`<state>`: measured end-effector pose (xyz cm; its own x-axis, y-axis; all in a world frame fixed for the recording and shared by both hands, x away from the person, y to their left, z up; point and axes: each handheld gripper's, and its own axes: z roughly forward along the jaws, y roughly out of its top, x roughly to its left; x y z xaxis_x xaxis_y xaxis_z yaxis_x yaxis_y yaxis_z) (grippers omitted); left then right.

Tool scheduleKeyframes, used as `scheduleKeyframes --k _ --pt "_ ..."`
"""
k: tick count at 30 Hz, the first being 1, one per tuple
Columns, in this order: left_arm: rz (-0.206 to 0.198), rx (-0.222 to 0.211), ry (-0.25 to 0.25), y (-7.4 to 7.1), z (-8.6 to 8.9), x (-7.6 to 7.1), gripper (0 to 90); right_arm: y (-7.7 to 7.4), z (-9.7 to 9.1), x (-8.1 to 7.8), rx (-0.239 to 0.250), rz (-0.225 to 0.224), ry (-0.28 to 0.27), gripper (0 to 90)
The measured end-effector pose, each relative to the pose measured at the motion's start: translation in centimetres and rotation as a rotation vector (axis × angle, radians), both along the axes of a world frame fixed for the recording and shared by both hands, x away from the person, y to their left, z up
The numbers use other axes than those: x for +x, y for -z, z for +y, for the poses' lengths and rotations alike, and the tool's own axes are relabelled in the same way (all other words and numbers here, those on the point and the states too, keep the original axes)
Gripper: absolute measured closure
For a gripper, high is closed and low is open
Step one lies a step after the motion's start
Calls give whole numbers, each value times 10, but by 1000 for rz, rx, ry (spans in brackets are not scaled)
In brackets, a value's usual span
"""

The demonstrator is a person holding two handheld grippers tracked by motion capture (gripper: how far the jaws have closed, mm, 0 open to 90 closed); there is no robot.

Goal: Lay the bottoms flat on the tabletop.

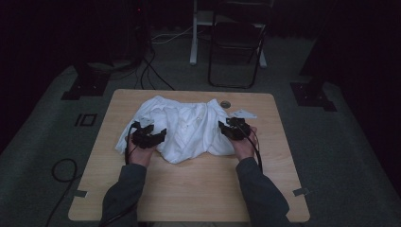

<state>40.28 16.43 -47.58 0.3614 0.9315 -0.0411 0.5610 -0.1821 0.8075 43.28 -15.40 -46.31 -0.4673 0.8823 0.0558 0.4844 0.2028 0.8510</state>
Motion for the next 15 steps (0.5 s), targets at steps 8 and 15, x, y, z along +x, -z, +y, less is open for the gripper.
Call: scheduleKeyframes --k 8,15 --pt "73 55 0 15 -14 14 640 17 29 30 -96 115 67 537" --pt "44 -8 -17 6 18 -6 899 16 11 14 -63 90 -6 876"
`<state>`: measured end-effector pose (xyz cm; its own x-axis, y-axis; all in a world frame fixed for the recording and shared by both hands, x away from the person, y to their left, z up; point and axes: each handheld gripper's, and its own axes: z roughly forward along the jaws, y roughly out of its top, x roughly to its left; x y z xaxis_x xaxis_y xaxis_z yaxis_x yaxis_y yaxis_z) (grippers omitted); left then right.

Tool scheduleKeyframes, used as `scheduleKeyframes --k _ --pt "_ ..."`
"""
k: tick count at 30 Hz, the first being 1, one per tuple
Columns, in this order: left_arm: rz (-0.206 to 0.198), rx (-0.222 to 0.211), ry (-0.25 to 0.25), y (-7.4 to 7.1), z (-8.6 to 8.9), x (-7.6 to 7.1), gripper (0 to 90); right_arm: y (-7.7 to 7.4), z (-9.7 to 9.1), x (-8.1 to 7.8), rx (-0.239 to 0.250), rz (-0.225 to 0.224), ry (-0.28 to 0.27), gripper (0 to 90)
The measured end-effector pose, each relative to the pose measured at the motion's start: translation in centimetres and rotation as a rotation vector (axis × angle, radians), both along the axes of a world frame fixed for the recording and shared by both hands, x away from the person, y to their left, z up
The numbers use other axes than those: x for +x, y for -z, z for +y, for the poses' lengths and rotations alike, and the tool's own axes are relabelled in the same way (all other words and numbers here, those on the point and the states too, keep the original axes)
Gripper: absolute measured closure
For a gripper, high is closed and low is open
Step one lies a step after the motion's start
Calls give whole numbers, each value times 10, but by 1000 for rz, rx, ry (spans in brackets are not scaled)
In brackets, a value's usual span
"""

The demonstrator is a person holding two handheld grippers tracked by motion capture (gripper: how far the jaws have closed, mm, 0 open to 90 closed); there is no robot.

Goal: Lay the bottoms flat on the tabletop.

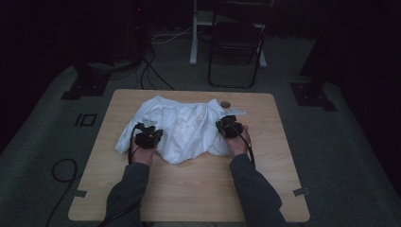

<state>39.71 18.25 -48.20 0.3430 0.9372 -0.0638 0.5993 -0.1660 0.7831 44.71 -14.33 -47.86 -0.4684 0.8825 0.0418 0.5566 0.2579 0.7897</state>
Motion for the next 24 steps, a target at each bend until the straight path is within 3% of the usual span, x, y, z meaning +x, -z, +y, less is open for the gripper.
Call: scheduleKeyframes --k 1,2,8,10,11,12,14,15,17,18,19,20,22,24 --pt "-12 -10 -7 -3 7 -5 900 -8 -11 -14 25 -35 -23 877" --pt "-23 -20 -21 -6 15 -10 900 -8 -11 -14 25 -35 -23 877" --pt "-26 -17 -63 -5 47 -39 900 -15 -42 -57 25 -77 -48 872" --pt "-23 -30 -79 -1 58 -51 900 -11 -56 -81 17 -86 -52 871" --pt "-19 -32 -86 2 62 -56 900 -11 -56 -81 17 -86 -52 871" --pt "-13 -26 -90 5 66 -63 900 -6 -65 -98 10 -87 -55 870" --pt "0 -17 -100 12 74 -75 900 -2 -69 -105 3 -85 -54 870" --pt "10 -20 -107 17 78 -80 900 7 -75 -118 -18 -64 -51 869" --pt "51 -12 -115 27 83 -86 899 12 -78 -123 -34 -47 -56 867" --pt "66 -4 -117 32 84 -88 891 24 -79 -127 -58 3 -70 847" --pt "77 3 -117 36 85 -88 875 28 -78 -127 -57 19 -78 811" --pt "84 8 -120 38 85 -87 875 28 -78 -127 -57 19 -78 811" --pt "80 8 -118 41 83 -84 808 23 -76 -123 -17 -6 -69 626" --pt "78 0 -112 44 83 -81 790 18 -74 -121 -4 -26 -68 593"
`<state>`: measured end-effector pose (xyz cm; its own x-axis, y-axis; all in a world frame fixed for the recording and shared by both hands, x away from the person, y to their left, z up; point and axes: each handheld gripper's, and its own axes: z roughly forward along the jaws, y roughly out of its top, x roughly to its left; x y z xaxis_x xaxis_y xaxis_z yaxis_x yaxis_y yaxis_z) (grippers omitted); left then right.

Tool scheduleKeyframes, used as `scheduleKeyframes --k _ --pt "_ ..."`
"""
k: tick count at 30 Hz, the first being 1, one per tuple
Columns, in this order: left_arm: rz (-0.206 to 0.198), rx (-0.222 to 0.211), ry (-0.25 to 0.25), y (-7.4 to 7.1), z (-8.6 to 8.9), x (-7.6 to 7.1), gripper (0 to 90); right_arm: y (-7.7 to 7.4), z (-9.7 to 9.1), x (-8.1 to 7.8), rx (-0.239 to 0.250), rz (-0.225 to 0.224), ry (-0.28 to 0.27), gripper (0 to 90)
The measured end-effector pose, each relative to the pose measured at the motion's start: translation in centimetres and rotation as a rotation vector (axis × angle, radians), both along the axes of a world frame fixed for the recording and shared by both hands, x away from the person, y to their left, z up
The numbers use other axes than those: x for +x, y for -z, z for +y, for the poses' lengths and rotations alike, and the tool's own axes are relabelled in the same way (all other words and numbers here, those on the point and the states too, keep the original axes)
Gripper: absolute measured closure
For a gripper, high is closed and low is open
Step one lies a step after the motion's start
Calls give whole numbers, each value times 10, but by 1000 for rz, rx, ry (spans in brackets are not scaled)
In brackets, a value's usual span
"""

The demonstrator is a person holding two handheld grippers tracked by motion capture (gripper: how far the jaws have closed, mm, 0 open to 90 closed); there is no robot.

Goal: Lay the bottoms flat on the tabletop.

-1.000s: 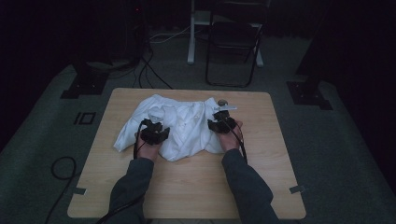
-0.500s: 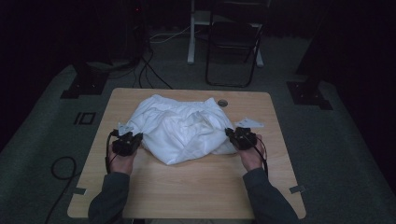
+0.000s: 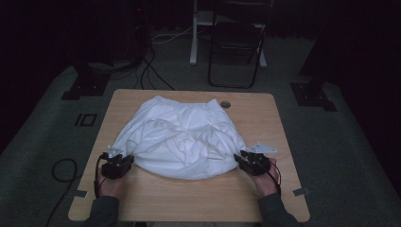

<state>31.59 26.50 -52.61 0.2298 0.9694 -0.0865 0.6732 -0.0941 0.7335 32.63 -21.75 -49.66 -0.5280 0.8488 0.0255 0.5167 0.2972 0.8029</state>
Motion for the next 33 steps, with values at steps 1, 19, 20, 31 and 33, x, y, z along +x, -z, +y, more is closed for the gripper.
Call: scheduleKeyframes --k 1,19,20,31,33 --pt "-1 -2 2 2 0 1 770 -12 8 6 20 -35 -15 549" --pt "-15 8 2 17 0 4 723 3 100 90 -156 69 -10 771" --pt "-17 6 1 17 1 4 725 3 95 86 -132 68 -5 822" --pt "-20 2 -12 18 3 2 753 -15 20 -8 -77 -38 42 856" --pt "-22 2 -16 18 3 3 752 -8 3 -26 -77 -14 65 855"
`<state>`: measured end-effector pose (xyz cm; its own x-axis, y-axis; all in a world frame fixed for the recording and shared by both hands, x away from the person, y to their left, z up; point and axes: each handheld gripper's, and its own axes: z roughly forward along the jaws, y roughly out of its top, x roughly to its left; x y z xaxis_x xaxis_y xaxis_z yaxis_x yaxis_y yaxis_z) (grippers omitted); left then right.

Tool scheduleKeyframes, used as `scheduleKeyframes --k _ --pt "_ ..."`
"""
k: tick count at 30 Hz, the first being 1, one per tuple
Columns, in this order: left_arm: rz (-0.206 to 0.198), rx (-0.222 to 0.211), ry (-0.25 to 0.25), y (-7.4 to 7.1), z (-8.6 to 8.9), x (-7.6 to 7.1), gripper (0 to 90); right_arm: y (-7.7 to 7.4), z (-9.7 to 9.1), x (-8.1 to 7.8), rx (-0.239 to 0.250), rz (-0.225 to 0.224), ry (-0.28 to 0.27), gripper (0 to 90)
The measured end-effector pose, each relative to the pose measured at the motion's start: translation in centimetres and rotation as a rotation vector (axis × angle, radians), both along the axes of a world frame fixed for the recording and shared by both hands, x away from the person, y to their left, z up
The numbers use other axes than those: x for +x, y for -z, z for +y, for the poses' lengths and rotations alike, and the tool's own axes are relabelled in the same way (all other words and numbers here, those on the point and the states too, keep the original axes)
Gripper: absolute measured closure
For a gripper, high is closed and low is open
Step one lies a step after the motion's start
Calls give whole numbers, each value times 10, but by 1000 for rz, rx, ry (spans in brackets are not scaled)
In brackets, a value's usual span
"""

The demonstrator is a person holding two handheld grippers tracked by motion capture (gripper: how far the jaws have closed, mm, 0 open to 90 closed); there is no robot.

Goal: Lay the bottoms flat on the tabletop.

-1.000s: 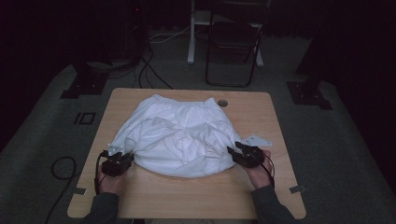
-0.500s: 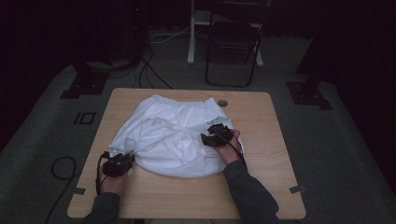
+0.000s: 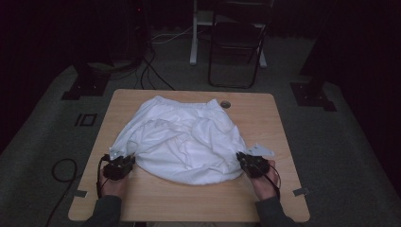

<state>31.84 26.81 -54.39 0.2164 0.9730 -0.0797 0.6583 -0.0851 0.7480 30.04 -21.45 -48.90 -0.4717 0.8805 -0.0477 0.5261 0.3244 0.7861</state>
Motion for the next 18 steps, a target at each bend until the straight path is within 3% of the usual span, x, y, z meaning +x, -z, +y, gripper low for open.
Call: scheduleKeyframes --k 4,6,8,12,15,18 --pt "-4 7 -2 0 0 0 748 17 -21 -15 -32 100 7 830" --pt "-7 11 -1 0 -1 0 735 18 -26 -15 -23 131 -15 742" --pt "-9 20 2 0 -2 0 722 11 -27 -13 7 89 -20 619" --pt "-12 42 5 0 -5 0 698 -11 -14 5 33 2 -32 513" --pt "-14 44 4 1 -6 0 692 -20 3 33 40 -7 -28 479" --pt "-13 44 4 0 -6 0 689 -23 25 63 30 15 -34 482"
